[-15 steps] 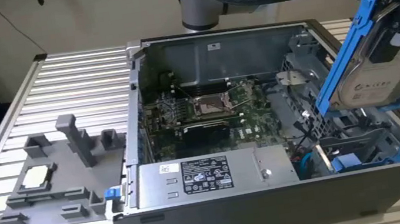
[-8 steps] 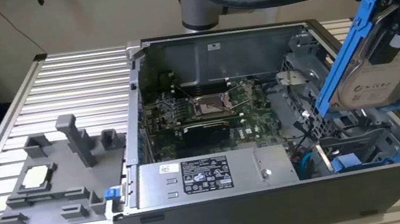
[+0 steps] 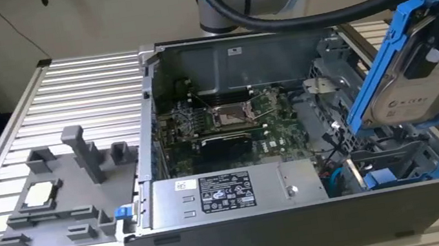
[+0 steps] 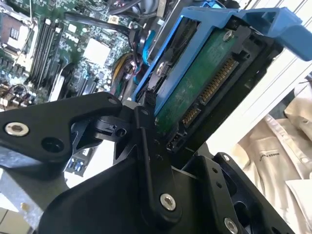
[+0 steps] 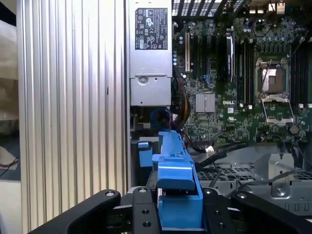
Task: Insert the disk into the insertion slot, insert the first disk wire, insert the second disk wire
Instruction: 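Insert the disk into the insertion slot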
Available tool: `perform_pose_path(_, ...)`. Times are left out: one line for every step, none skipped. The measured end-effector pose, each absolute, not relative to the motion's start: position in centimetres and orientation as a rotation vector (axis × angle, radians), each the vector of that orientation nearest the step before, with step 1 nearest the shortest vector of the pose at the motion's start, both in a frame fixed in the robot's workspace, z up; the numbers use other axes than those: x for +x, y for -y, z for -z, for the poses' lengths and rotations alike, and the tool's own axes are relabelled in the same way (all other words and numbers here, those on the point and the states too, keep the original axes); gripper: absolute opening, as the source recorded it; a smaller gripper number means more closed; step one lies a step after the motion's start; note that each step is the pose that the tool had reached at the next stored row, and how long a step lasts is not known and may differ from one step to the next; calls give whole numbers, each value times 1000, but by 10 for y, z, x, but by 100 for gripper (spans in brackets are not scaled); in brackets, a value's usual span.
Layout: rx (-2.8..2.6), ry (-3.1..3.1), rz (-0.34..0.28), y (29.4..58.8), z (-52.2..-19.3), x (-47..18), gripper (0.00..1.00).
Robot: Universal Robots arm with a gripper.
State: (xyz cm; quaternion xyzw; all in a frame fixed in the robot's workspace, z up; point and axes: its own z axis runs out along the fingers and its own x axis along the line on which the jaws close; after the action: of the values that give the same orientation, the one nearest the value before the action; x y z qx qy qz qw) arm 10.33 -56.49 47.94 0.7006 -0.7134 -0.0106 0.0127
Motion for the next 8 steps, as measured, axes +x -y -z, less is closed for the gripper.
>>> perform_pose_path(2184, 2224, 32, 566, -478, 103, 33)
perform_pose_path(2184, 2224, 32, 566, -477, 104, 33)
perform_pose_path(2184, 2224, 32, 566, -476, 105, 33)
perform_pose_path(2186, 2222, 32, 566, -475, 107, 33)
perform_pose_path(2189, 2218, 32, 566, -474, 108, 33)
perform_pose_path(2193, 2215, 31, 566, -472, 108, 33)
perform_pose_path(2196, 2212, 31, 567, -471, 109, 33)
perform_pose_path(2198, 2210, 31, 567, -470, 109, 33)
